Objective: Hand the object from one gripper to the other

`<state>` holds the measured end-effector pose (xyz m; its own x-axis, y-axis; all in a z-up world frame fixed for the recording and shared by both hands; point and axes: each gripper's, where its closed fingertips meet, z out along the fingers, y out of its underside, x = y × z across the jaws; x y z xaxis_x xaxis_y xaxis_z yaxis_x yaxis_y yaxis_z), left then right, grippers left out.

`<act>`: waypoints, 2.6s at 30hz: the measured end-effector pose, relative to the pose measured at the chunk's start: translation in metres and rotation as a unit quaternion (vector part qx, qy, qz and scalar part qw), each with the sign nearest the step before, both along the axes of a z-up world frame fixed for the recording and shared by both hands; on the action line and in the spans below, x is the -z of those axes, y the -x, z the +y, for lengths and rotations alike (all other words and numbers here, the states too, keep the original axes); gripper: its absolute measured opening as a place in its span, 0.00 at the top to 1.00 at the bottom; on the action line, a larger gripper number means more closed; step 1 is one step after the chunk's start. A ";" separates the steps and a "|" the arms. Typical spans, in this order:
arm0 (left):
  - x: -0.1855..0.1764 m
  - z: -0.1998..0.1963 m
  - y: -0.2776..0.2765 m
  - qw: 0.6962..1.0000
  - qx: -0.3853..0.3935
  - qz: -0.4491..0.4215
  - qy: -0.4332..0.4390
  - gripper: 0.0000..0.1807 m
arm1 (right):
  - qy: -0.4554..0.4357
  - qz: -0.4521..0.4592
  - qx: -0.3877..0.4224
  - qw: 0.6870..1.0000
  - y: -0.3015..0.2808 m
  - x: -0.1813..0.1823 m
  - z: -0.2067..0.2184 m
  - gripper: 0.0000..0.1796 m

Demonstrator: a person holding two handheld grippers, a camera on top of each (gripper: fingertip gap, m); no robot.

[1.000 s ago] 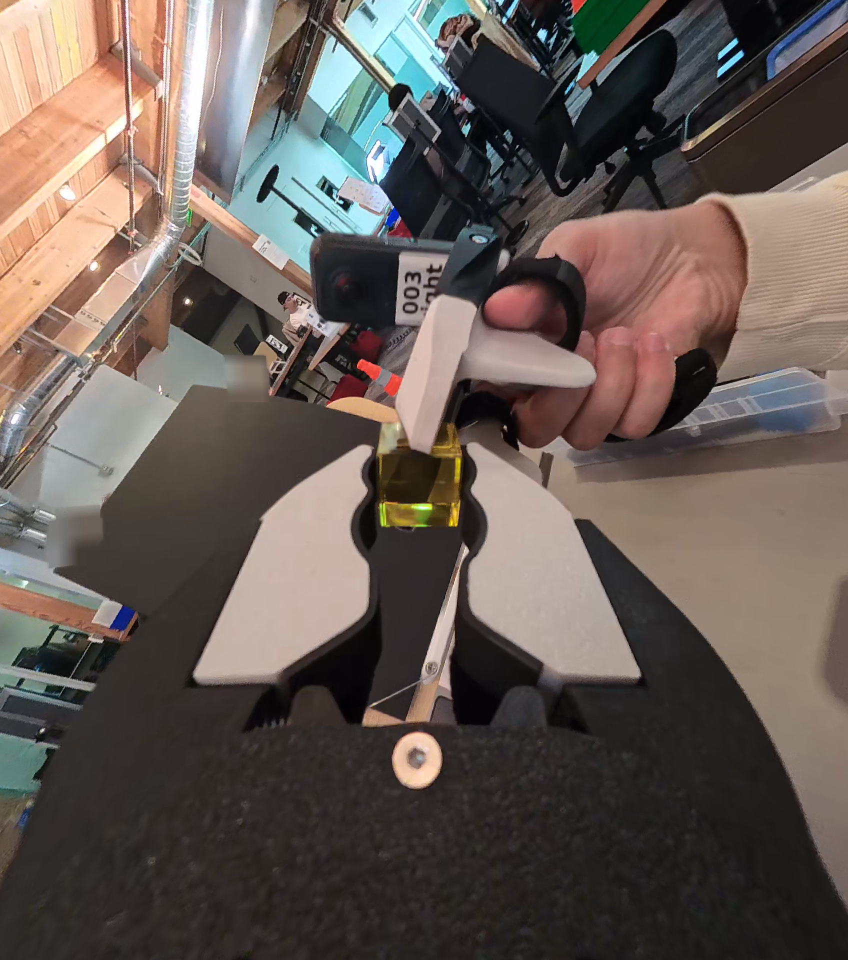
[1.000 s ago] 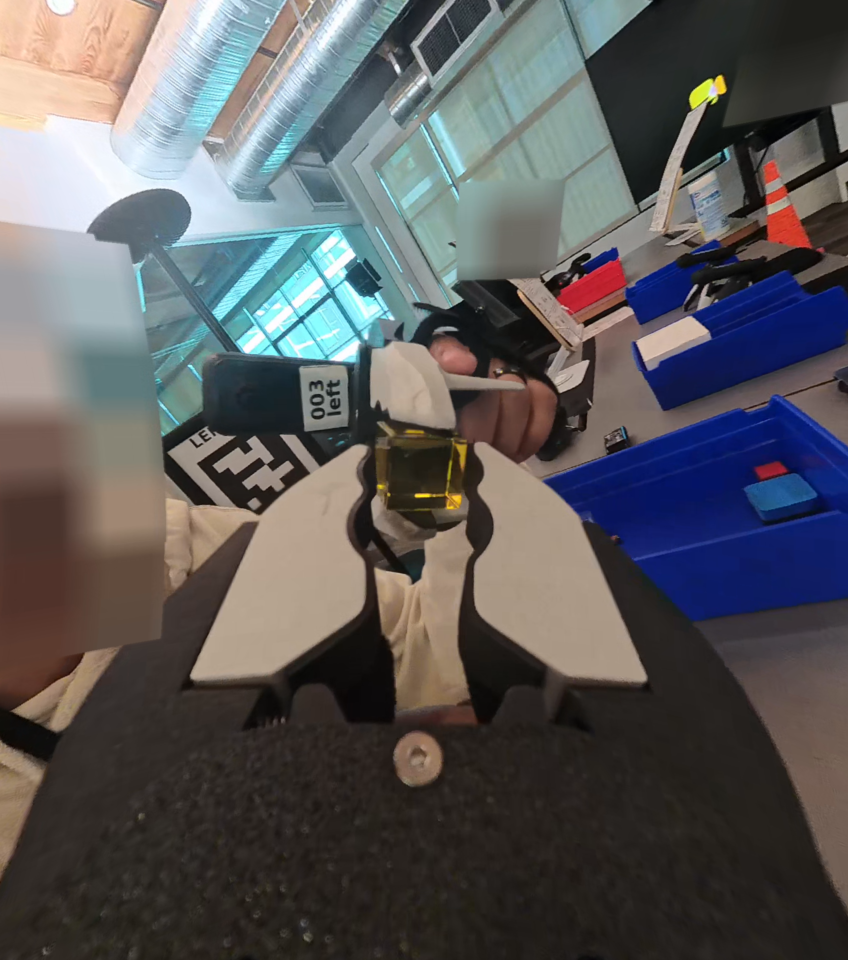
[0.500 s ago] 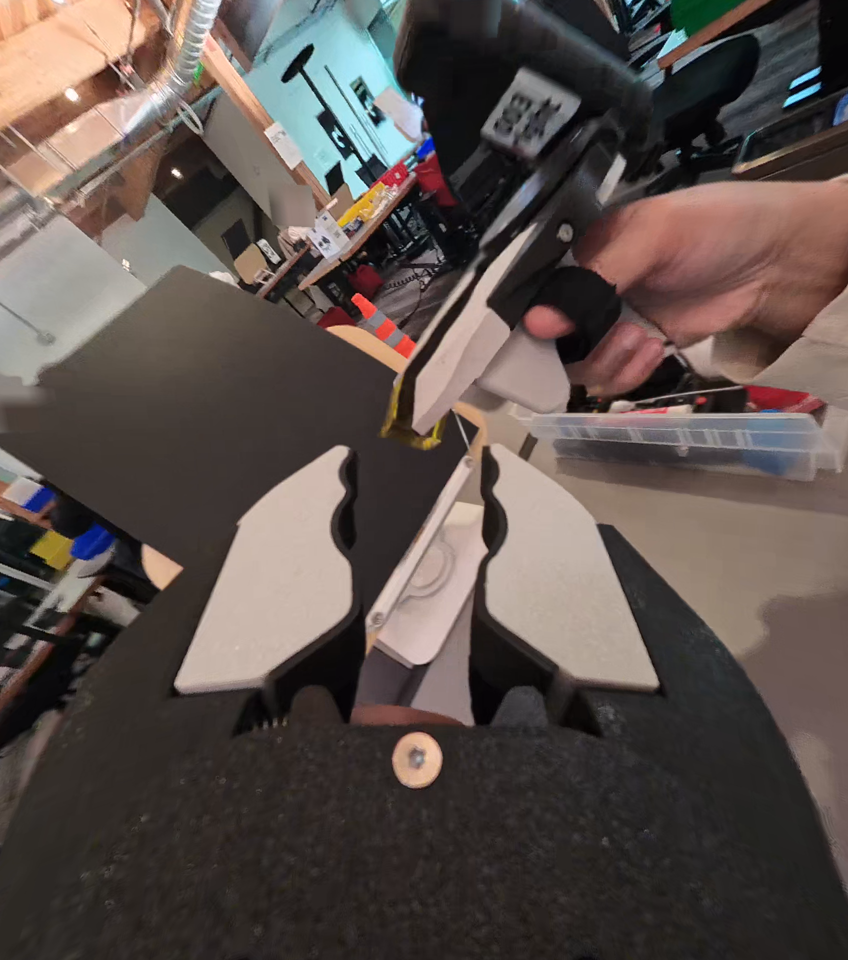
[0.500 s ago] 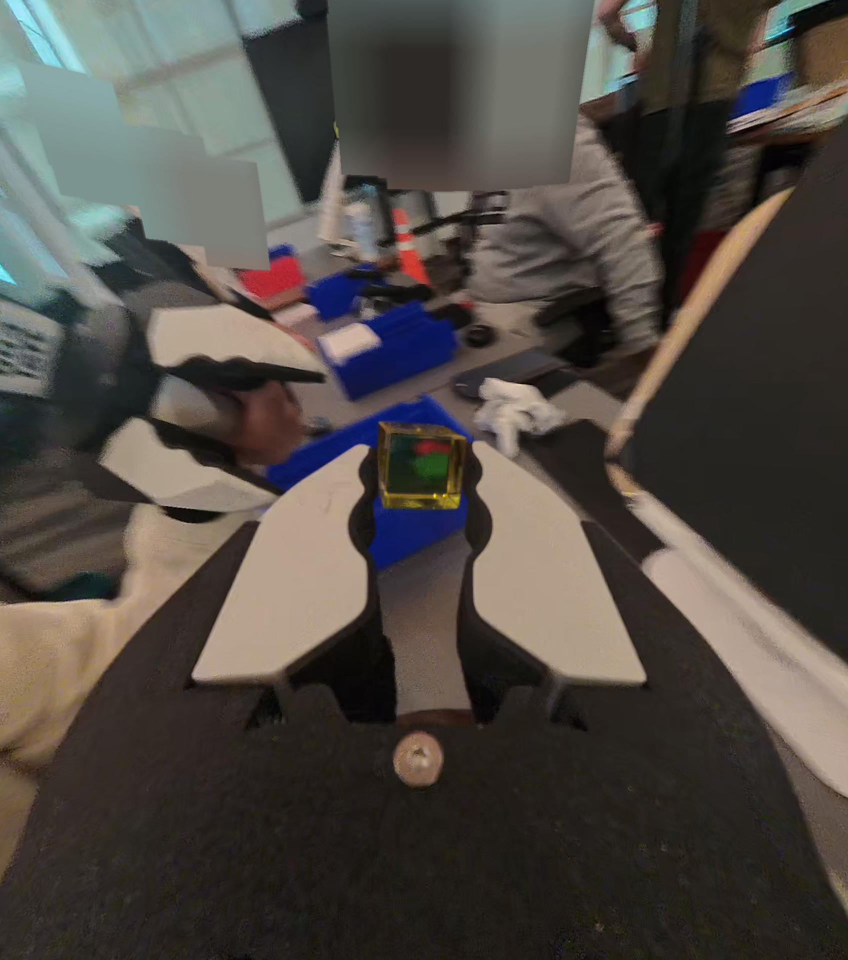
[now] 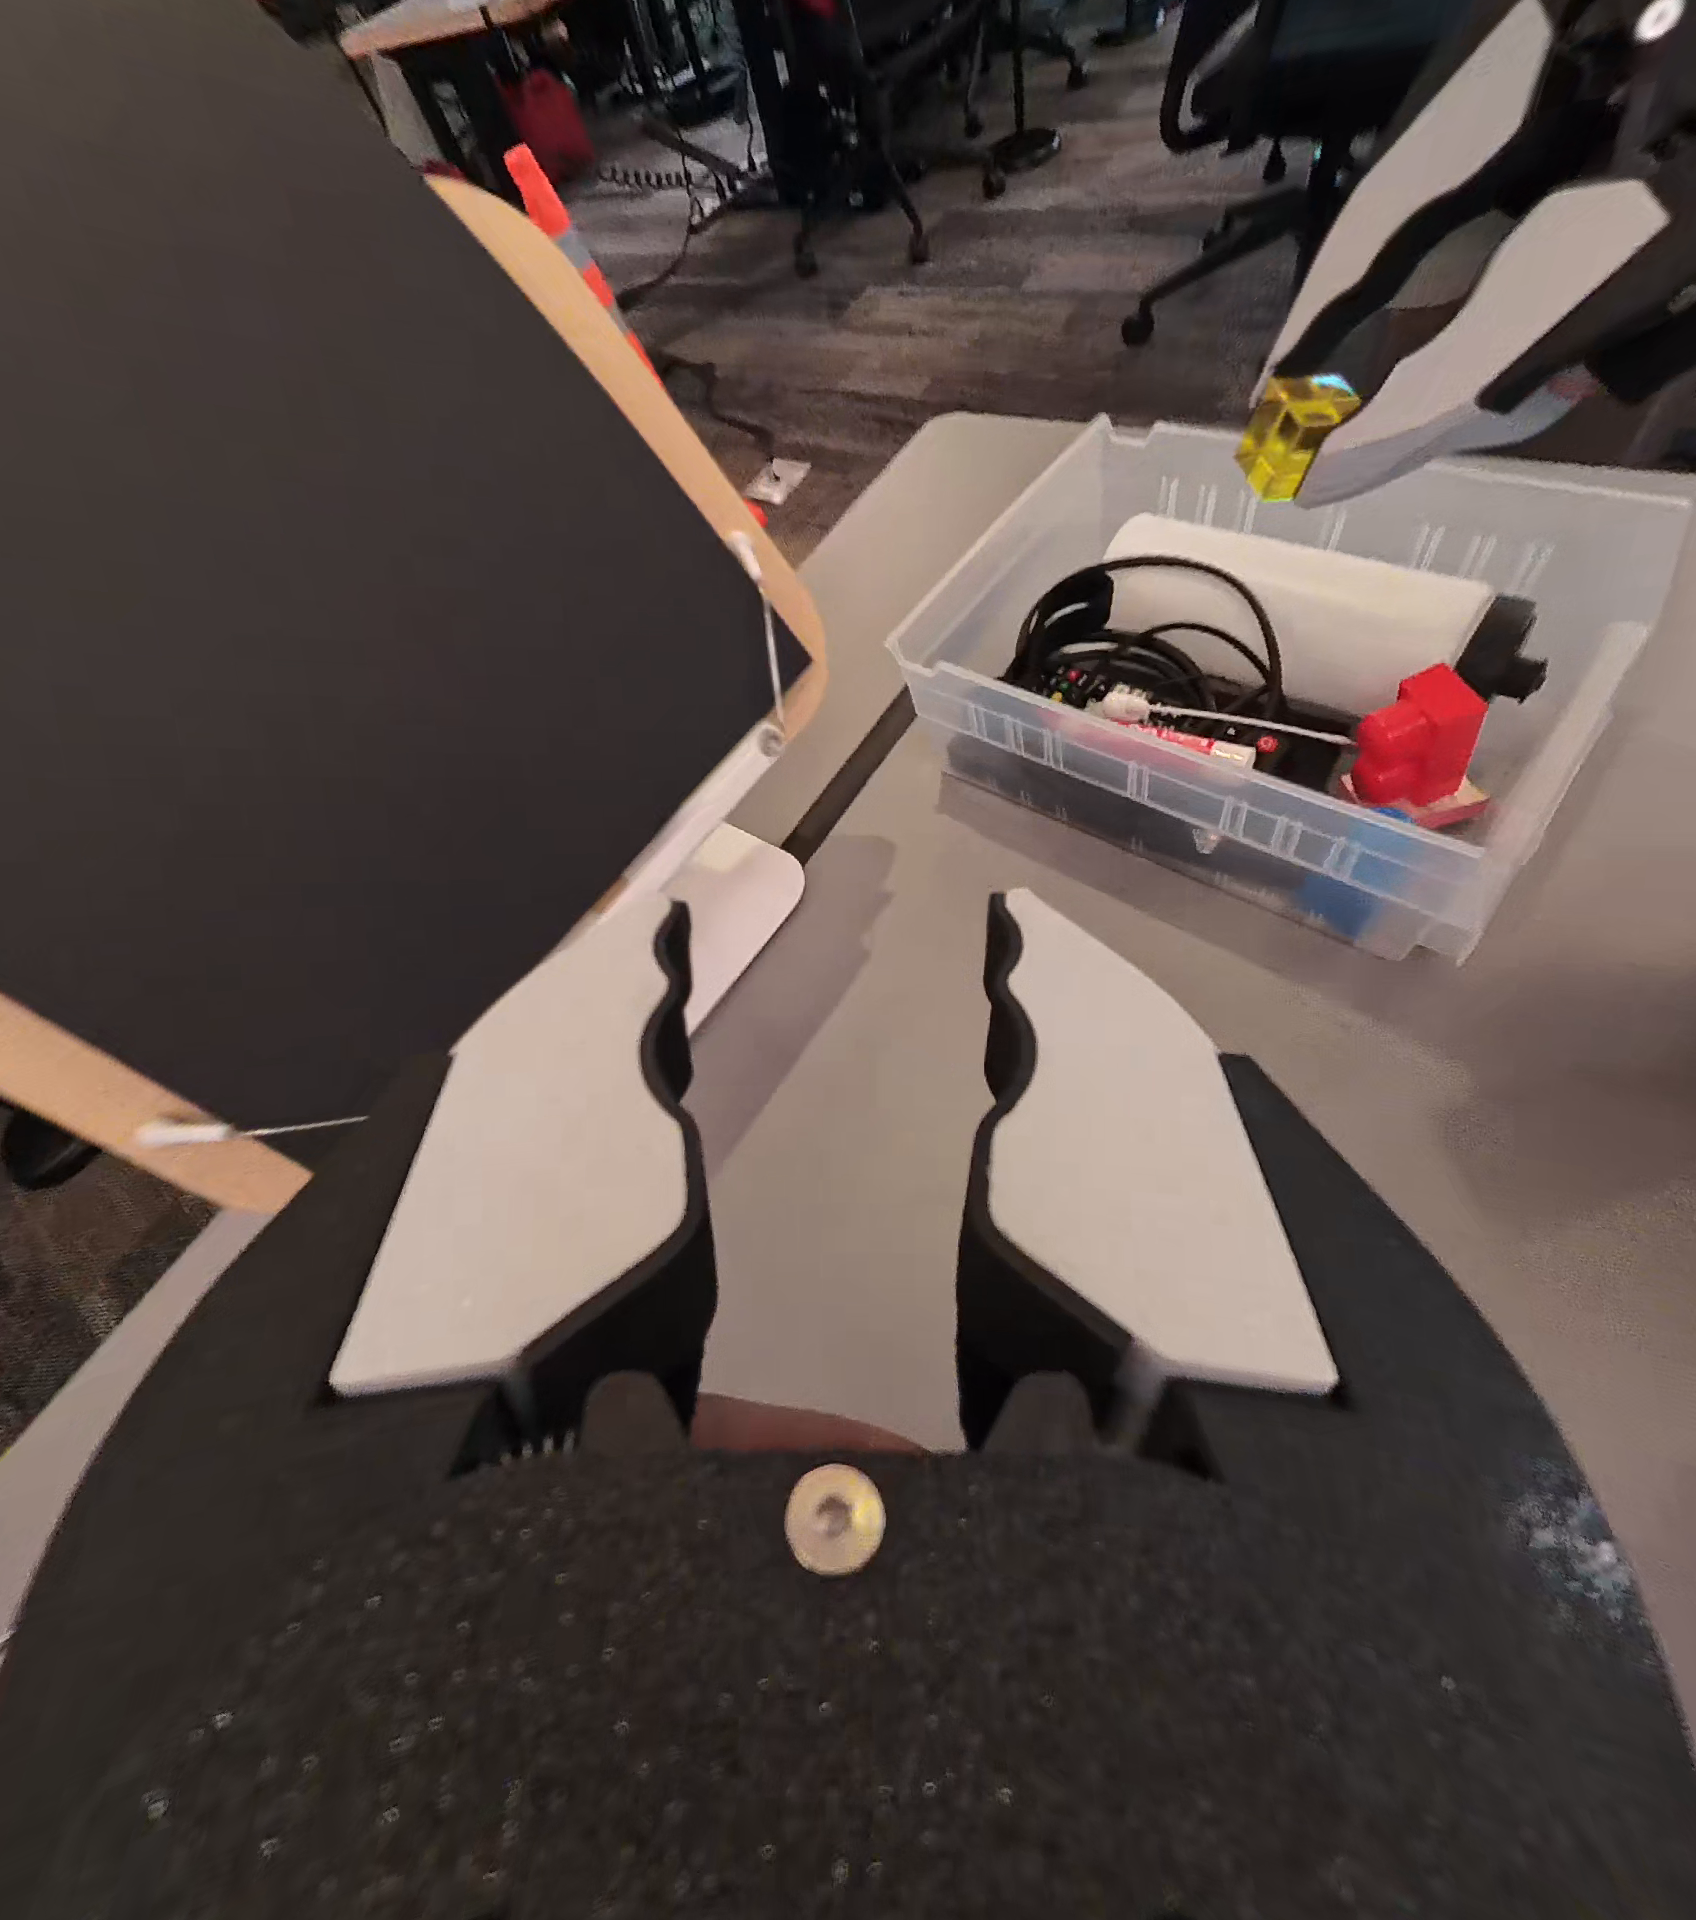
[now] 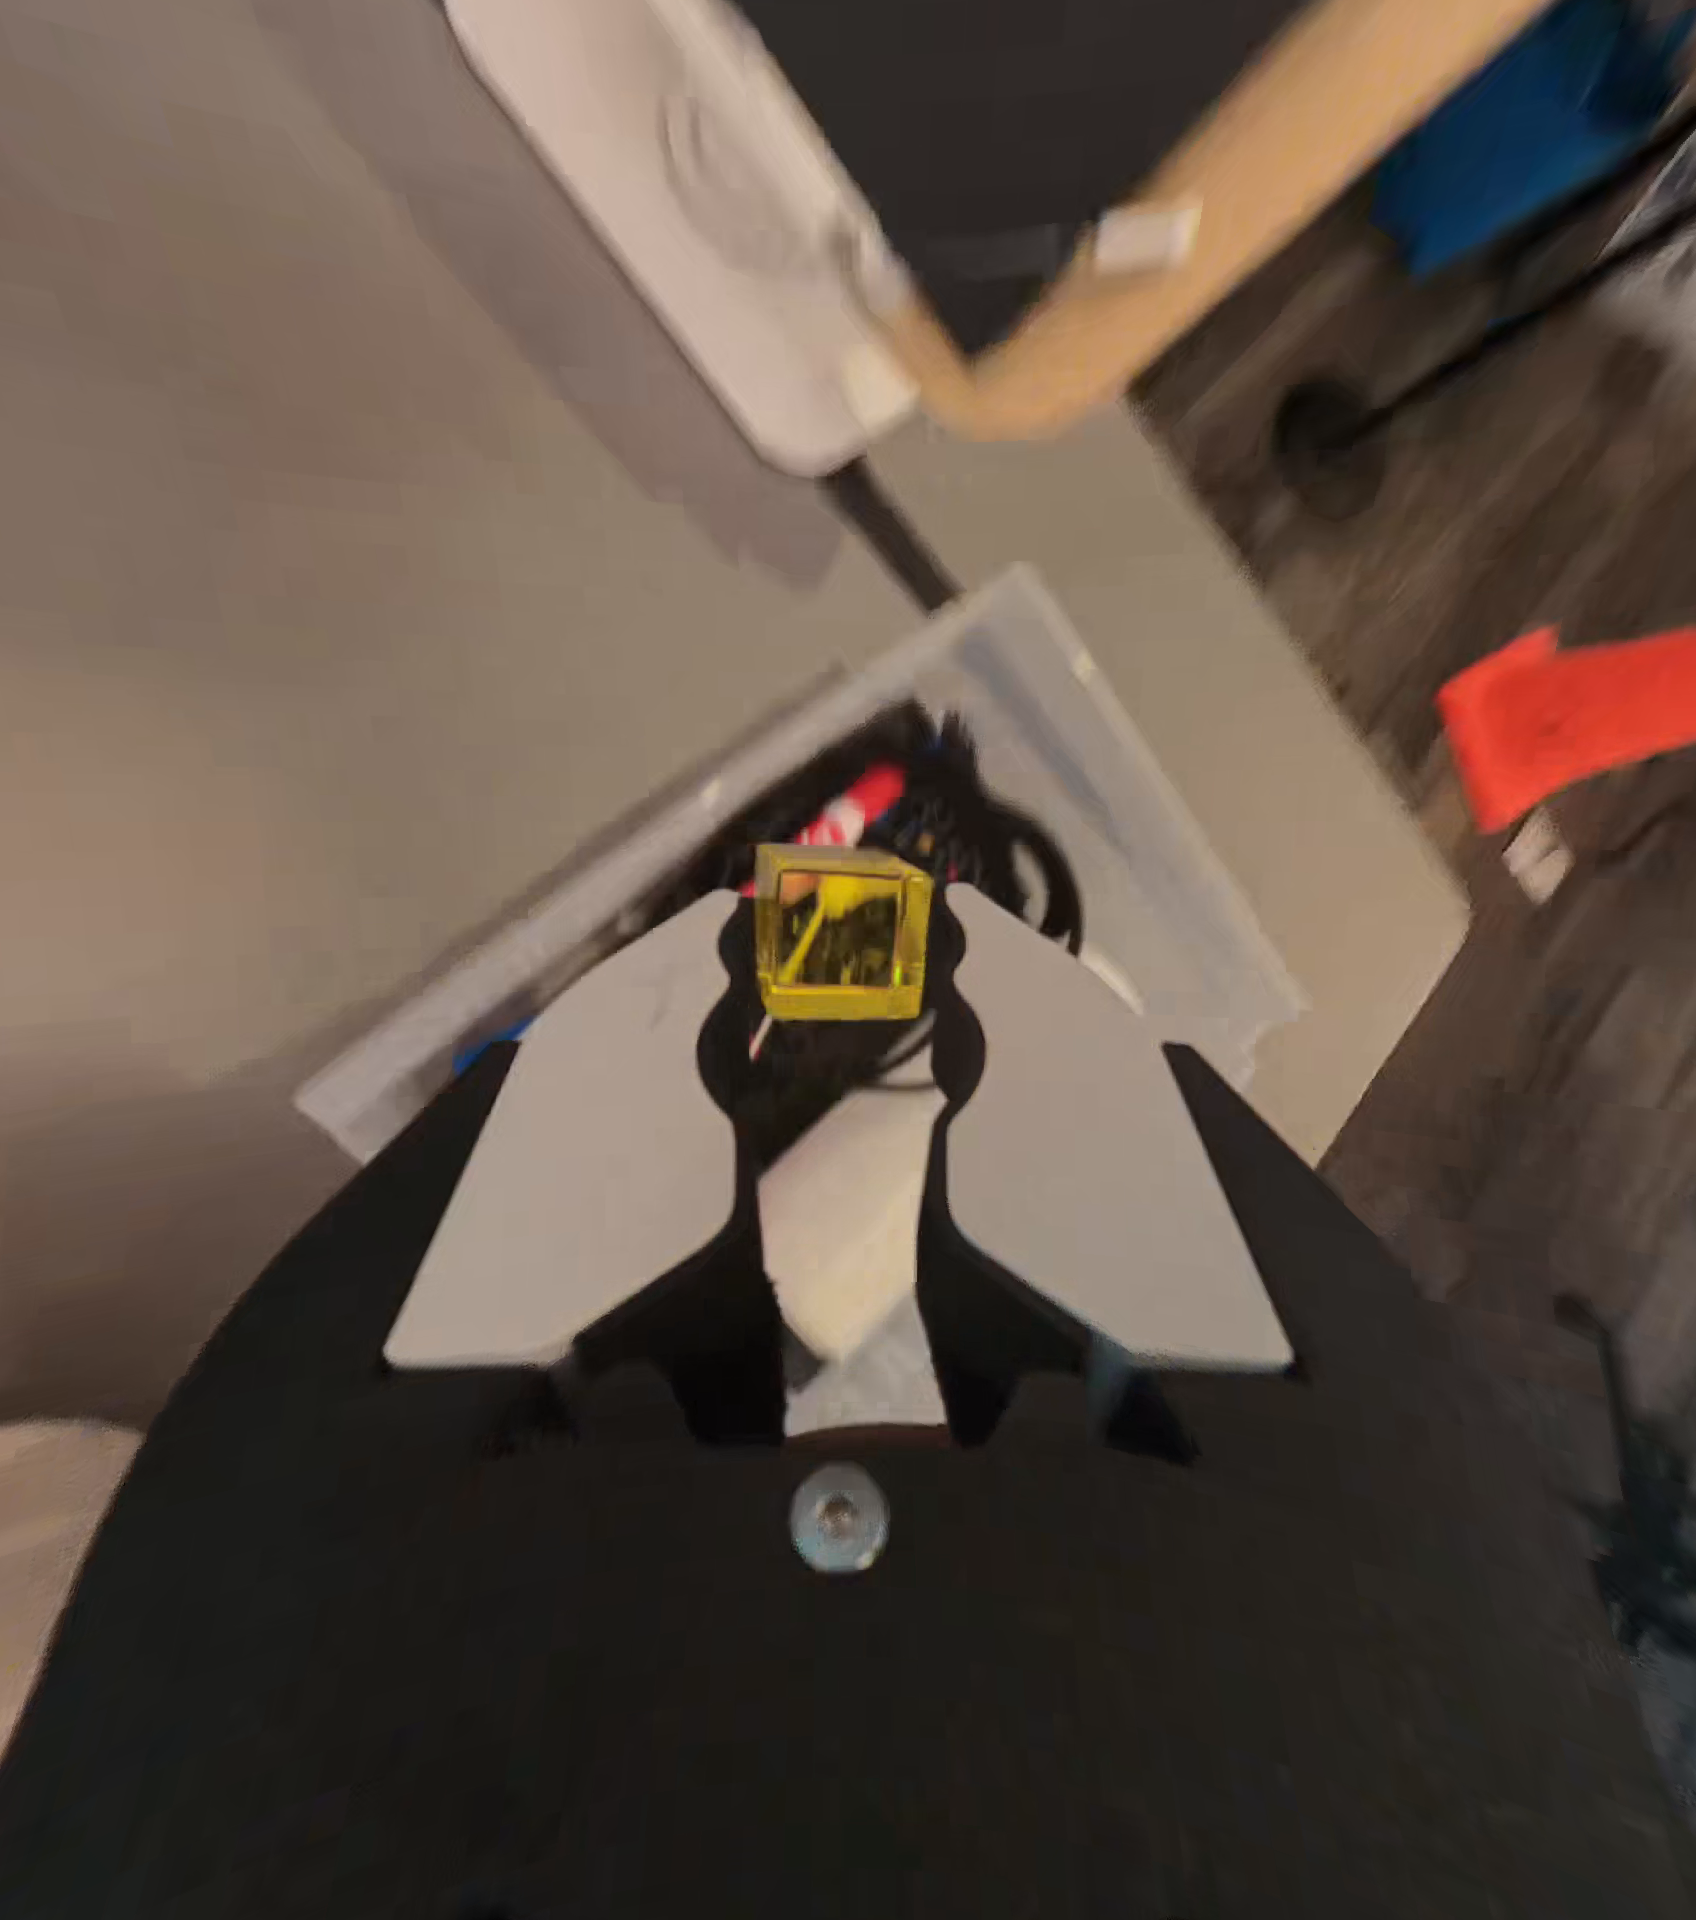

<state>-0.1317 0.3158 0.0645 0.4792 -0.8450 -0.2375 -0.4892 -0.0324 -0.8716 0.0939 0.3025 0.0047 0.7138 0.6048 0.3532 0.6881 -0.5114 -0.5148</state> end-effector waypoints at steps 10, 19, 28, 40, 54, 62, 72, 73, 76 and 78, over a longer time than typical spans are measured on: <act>0.139 -0.051 -0.039 0.963 0.045 0.136 0.227 0.77 | 0.276 -0.062 0.014 0.959 -0.058 0.160 0.040 0.83; 0.161 -0.181 0.022 0.956 0.015 -0.067 0.284 0.65 | 0.234 -0.046 0.024 0.971 -0.052 0.148 0.050 0.72; 0.165 -0.226 0.139 0.946 -0.150 -0.177 0.228 0.67 | -0.108 0.216 -0.073 0.968 0.060 -0.047 -0.027 0.75; 0.167 -0.193 0.249 0.892 -0.314 -0.240 0.219 0.63 | 0.043 0.507 0.000 0.861 0.193 0.132 -0.238 0.75; 0.196 0.026 0.337 0.836 -0.482 -0.004 0.261 0.55 | -0.087 0.501 -0.044 0.860 0.166 0.099 -0.233 0.78; 0.259 0.075 0.365 0.773 -0.545 0.044 0.321 0.54 | -0.075 0.468 -0.078 0.877 0.176 0.111 -0.241 0.78; 0.257 0.083 0.372 0.790 -0.547 0.024 0.274 0.67 | -0.040 0.477 -0.070 0.875 0.184 0.121 -0.234 0.80; 0.257 0.083 0.372 0.791 -0.546 0.025 0.274 0.67 | -0.038 0.478 -0.066 0.875 0.184 0.122 -0.232 0.79; 0.257 0.083 0.370 0.797 -0.539 0.028 0.272 0.67 | -0.038 0.480 -0.058 0.875 0.183 0.122 -0.230 0.79; 0.257 0.083 0.369 0.800 -0.534 0.030 0.272 0.67 | -0.041 0.476 -0.060 0.876 0.182 0.123 -0.230 0.79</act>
<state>-0.5007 0.3988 -0.1923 0.9983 0.0529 -0.0240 0.0302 -0.8263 -0.5624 -0.0879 0.0720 -0.1178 0.6421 0.6955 -0.3225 -0.0271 -0.3998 -0.9162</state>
